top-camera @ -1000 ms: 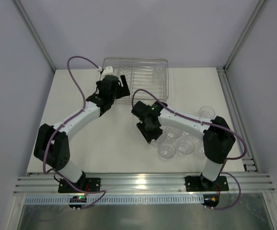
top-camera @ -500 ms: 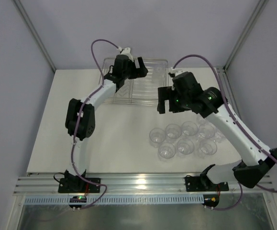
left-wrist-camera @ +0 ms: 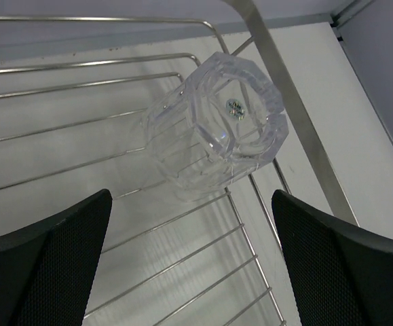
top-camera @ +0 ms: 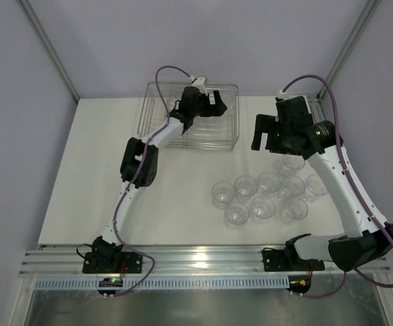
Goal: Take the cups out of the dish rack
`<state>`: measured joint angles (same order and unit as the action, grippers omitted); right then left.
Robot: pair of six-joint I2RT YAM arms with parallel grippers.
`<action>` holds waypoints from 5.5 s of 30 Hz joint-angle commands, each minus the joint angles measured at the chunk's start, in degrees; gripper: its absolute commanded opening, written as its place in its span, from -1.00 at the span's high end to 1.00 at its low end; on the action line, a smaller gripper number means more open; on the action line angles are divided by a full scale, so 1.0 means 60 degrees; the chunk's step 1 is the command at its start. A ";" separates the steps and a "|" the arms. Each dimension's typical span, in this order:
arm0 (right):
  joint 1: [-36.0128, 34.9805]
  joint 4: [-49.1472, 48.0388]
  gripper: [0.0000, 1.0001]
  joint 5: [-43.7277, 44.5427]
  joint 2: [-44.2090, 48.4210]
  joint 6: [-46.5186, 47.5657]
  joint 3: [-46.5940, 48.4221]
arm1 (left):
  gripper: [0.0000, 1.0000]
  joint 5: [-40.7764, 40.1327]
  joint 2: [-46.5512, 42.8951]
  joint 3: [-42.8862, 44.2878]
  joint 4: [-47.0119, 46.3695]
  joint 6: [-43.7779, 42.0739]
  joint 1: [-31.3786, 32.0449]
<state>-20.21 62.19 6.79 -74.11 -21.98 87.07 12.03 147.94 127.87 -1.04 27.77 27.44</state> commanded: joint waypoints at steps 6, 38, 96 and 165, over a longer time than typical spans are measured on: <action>0.0628 -0.0228 -0.99 -0.0793 -0.0363 0.0396 -0.0185 | -0.99 -0.0539 0.1153 0.1230 -0.2566 -0.1418 0.0464; 0.0848 -0.0624 -0.90 -0.1746 -0.0965 0.0367 -0.0419 | 1.00 -0.3394 -0.0144 -0.0874 -0.4879 -0.2593 0.0920; -0.2052 -1.0776 0.84 -0.7767 -0.0745 -0.4438 -0.4975 | 0.99 -0.1625 -1.2763 -1.6816 -0.6828 0.9215 0.2398; -0.3283 -0.1036 -0.99 -0.0078 -0.1172 0.0252 0.0945 | -1.00 -0.7309 -1.7009 -1.3695 0.4391 0.3326 0.2340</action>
<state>-39.83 52.90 4.14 -83.55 -17.37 92.79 -31.40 47.42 44.49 23.31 49.58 41.54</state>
